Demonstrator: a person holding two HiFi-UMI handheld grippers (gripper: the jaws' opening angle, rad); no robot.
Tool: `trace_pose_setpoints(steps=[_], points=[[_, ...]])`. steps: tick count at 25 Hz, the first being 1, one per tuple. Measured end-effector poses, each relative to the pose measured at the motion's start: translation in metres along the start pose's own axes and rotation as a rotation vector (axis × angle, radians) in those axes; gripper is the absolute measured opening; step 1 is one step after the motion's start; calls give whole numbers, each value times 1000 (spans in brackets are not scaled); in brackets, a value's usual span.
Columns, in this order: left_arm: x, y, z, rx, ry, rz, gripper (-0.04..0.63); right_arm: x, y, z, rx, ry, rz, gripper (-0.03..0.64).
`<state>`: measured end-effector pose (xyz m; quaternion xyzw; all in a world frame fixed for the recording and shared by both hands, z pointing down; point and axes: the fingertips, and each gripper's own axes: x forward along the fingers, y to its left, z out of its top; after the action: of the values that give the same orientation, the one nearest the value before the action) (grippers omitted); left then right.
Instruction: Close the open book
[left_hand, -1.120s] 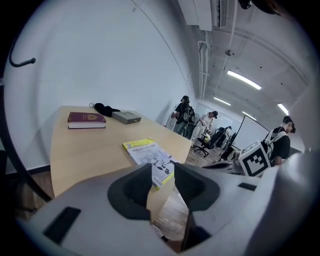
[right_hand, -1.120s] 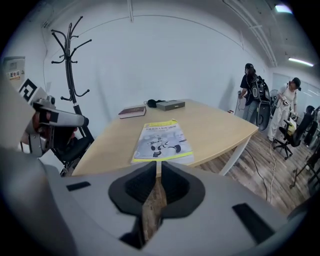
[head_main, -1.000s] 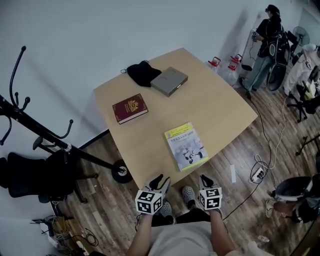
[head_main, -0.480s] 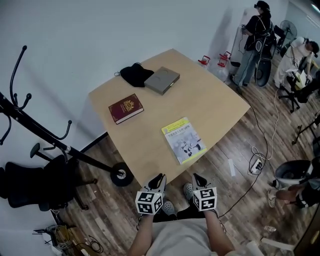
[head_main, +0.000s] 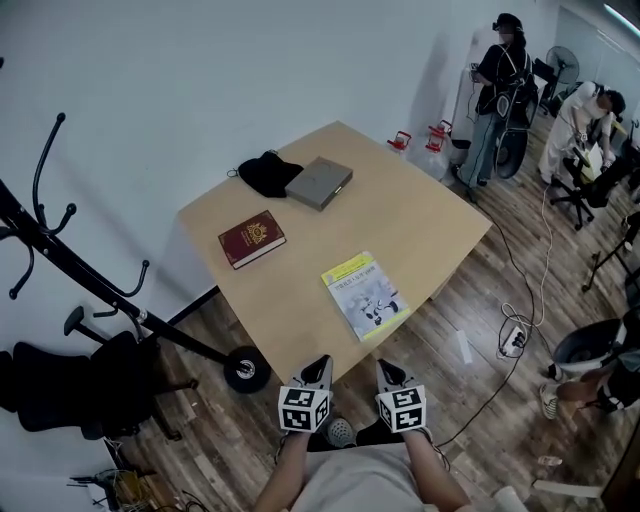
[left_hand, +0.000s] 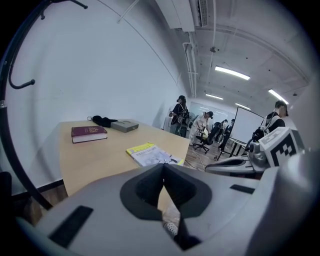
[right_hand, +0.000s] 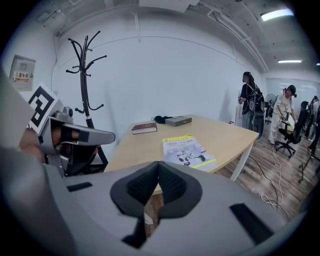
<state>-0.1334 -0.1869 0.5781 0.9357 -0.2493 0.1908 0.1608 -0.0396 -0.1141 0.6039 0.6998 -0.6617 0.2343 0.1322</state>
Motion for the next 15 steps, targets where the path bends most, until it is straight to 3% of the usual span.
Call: trace_pose_setpoints(steps=[5, 15], points=[[1, -5, 1, 14, -6, -35, 21, -3, 12, 7, 1, -44, 18, 6], [0, -6, -3, -4, 18, -75, 21, -4, 3, 5, 20, -37, -2, 6]])
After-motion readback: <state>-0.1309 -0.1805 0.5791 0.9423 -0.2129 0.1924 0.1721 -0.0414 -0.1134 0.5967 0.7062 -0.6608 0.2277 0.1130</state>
